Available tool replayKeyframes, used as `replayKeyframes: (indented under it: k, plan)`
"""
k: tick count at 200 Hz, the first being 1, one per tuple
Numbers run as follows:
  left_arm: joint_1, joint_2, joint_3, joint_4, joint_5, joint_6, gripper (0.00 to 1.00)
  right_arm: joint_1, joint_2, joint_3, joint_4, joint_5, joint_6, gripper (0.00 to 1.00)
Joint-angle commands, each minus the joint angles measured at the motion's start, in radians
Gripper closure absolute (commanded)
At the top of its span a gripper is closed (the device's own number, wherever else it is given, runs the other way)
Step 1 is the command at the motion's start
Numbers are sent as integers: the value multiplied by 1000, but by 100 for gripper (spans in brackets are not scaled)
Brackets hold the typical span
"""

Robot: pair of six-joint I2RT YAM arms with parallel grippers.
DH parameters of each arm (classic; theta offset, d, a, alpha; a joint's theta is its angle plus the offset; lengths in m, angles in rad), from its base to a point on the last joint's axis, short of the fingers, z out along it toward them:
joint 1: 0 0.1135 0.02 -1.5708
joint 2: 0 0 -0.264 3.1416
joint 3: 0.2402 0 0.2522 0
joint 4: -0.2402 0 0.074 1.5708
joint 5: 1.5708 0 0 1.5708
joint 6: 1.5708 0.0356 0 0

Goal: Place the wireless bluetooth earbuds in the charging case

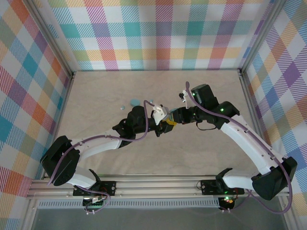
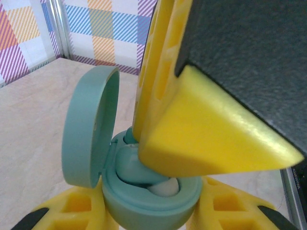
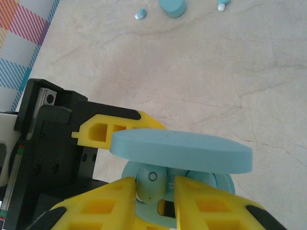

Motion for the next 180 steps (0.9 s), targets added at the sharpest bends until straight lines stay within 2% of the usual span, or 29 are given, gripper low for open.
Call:
replayKeyframes:
  k: [1, 80, 141, 180]
  plan:
    - [-13, -16, 19, 37, 0, 3, 93, 8, -1, 41, -24, -11, -7, 71]
    - [-12, -19, 16, 30, -11, -2, 93, 8, -46, 87, -19, -43, 23, 69]
    - [-13, -51, -33, 66, -21, -32, 94, 0, -86, 123, -26, 48, 29, 68]
    - [-13, -96, -68, 56, -34, -46, 94, -9, -44, 151, -17, 34, 22, 67]
